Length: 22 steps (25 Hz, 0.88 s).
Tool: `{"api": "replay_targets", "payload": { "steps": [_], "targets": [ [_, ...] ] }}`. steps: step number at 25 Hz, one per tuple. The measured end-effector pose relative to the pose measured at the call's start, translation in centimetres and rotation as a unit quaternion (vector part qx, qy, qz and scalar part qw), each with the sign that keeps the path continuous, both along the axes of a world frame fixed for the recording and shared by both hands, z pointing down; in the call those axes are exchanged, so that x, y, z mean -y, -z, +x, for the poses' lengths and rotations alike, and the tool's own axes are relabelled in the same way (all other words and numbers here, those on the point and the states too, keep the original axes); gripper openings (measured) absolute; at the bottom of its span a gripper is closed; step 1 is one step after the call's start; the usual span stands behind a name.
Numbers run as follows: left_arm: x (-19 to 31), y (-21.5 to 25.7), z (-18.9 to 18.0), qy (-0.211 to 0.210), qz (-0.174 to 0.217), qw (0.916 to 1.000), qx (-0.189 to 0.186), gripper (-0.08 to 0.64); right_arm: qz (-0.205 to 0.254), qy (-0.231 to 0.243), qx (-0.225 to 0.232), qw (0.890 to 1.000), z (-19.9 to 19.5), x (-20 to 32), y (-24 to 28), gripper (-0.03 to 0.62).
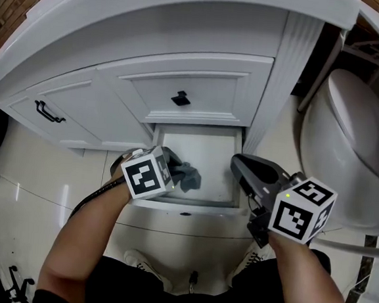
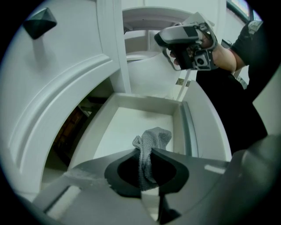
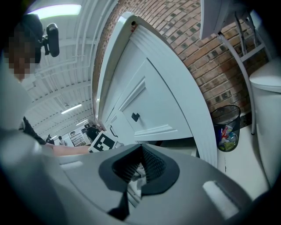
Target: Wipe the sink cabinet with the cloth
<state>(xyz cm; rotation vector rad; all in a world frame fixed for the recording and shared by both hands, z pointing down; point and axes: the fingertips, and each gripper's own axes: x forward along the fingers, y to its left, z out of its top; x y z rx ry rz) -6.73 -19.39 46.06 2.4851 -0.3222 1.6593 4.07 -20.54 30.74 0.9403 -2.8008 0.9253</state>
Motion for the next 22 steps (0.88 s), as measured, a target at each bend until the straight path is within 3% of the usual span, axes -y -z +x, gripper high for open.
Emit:
{"api": "replay_targets", "payload": {
  "steps": [3,7,11,15,22],
  "targets": [
    [-0.4,0.1,4.7,-0.038,-0.017,0.9985,-0.036,0.038,0.001,-0.008,-0.002,1.0,1.0,-0.1,0.0,0.003],
    [-0.8,-1.0,8.9,-0.084,-0.026,0.9956,-0.031,0.038,0.0,-0.018,0.007,1.0,2.0,0.0,0.3,0.003],
    [-1.2,-1.9,11.0,-0.104,-0.036,0.9935,-0.03,0.038,0.001,-0.02,0.01,1.0,2.6,0.1,0.4,0.003],
    [-1.5,-2.2,10.5,-0.115,-0.04,0.9924,-0.017,0.038,-0.004,-0.021,0.01,1.0,3.0,0.1,0.1,0.002],
    [-1.6,-2.7,6.4,-0.106,-0.045,0.9931,0.021,0.038,-0.006,-0.017,0.009,1.0,2.4,0.2,0.0,0.003]
  ]
}}
